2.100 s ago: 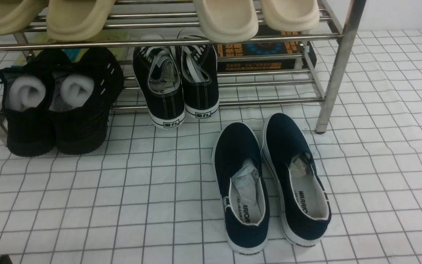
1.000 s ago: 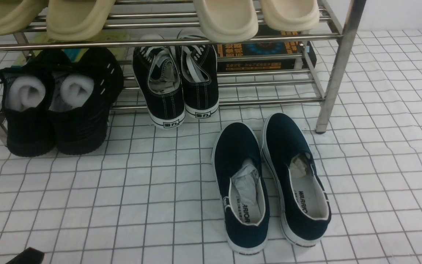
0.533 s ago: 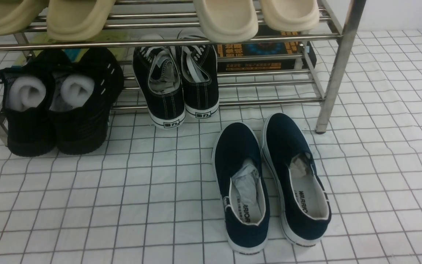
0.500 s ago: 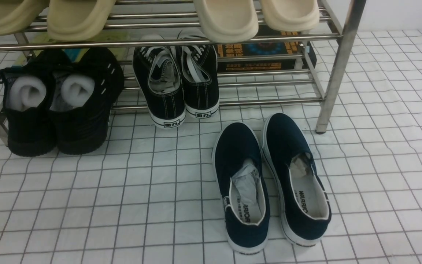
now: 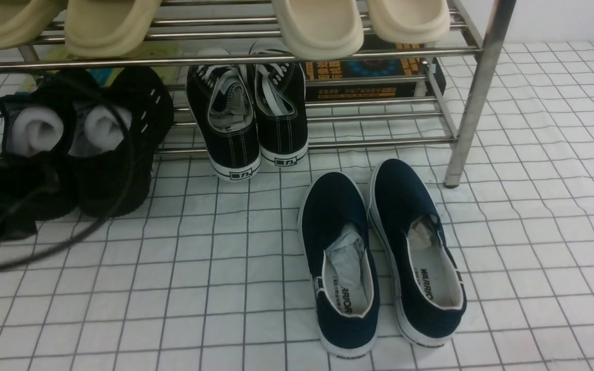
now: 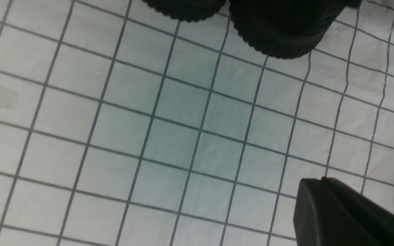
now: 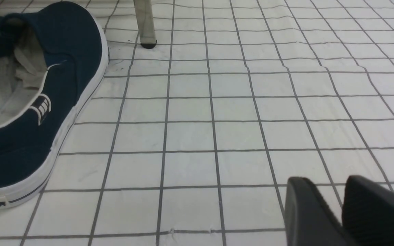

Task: Take the shoes off the shelf with your hand from the white checkered tablecloth.
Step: 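Grasp the leftmost shoe on the bottom shelf of the shoe rack with the left gripper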

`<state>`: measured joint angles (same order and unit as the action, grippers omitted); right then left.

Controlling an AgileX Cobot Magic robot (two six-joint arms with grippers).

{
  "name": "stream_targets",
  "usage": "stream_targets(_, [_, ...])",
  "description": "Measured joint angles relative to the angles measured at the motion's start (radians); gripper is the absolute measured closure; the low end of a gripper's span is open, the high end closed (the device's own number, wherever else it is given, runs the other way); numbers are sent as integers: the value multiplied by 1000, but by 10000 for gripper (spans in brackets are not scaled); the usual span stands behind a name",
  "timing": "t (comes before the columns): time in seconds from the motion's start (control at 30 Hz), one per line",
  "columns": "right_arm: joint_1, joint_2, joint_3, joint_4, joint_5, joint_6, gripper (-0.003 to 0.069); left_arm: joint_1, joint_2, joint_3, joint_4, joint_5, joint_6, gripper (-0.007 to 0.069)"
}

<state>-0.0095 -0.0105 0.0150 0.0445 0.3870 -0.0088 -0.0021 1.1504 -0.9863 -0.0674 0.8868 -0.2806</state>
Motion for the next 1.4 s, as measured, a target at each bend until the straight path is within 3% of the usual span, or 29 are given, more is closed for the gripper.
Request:
stream_targets(0.2, [0, 0, 0, 0, 0, 0, 459, 0, 159, -223, 134, 55, 12, 622])
stream_targets(0.3, [0, 0, 0, 0, 0, 0, 454, 0, 204, -280, 231, 34, -76, 619])
stream_targets(0.5, [0, 0, 0, 0, 0, 0, 449, 0, 278, -296, 283, -23, -194, 568])
stream_targets(0.67, [0, 0, 0, 0, 0, 0, 446, 0, 407, -306, 395, -54, -239, 372])
stream_targets(0.7, [0, 0, 0, 0, 0, 0, 446, 0, 414, -309, 407, -55, -249, 362])
stream_targets(0.77, [0, 0, 0, 0, 0, 0, 442, 0, 452, -327, 489, -69, -339, 244])
stream_targets(0.87, [0, 0, 0, 0, 0, 0, 439, 0, 482, -338, 571, -76, -453, 143])
stream_targets(1.0, [0, 0, 0, 0, 0, 0, 435, 0, 521, -342, 620, -76, -545, 87])
stream_targets(1.17, [0, 0, 0, 0, 0, 0, 428, 0, 572, -342, 624, -79, -564, 101])
stream_targets(1.27, [0, 0, 0, 0, 0, 0, 428, 0, 594, -342, 622, -87, -568, 203])
stream_targets(1.37, [0, 0, 0, 0, 0, 0, 427, 0, 597, -342, 598, -67, -567, 404])
stream_targets(1.4, [0, 0, 0, 0, 0, 0, 427, 0, 596, -342, 596, -67, -567, 420])
